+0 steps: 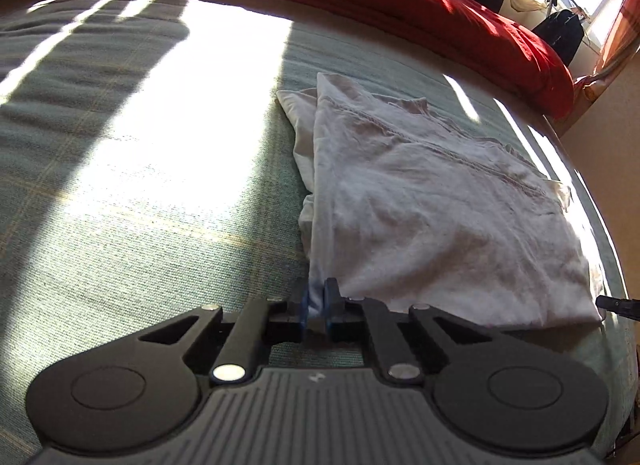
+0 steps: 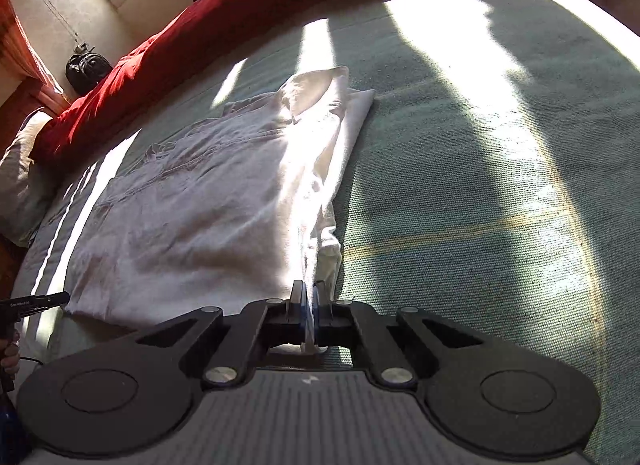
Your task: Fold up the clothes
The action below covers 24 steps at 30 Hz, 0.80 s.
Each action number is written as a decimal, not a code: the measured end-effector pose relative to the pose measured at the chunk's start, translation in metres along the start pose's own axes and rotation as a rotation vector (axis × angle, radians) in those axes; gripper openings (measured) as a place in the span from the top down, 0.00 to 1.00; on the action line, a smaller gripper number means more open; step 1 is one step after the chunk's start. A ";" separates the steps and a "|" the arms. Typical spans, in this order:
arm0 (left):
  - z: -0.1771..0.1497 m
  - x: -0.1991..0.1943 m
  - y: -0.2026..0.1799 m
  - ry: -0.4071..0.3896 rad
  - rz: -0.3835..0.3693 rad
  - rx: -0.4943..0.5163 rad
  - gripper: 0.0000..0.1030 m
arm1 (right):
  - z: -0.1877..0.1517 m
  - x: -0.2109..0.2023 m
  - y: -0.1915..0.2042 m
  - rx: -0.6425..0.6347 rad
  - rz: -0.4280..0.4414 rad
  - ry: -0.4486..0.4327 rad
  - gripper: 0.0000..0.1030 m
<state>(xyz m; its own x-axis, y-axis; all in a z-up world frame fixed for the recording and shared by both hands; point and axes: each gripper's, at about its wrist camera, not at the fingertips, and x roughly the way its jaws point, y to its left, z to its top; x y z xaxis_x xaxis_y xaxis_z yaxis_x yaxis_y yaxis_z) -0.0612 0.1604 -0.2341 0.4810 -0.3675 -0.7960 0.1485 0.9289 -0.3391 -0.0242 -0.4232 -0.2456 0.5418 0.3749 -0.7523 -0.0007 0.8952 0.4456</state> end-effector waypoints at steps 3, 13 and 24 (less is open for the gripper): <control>-0.005 -0.007 0.004 0.012 0.057 0.017 0.97 | -0.002 -0.006 0.002 -0.018 -0.023 0.005 0.97; 0.020 -0.020 -0.064 -0.008 -0.058 0.170 0.96 | 0.019 -0.019 0.073 -0.127 0.115 -0.022 0.89; 0.014 0.035 -0.098 0.211 -0.073 0.081 0.92 | -0.004 0.082 0.128 0.054 0.360 0.271 0.80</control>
<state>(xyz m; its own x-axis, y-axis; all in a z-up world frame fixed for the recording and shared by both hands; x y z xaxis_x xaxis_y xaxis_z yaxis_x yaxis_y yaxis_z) -0.0470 0.0569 -0.2223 0.2762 -0.4270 -0.8610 0.2490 0.8971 -0.3650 0.0167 -0.2767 -0.2521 0.2751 0.7160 -0.6416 -0.1011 0.6852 0.7214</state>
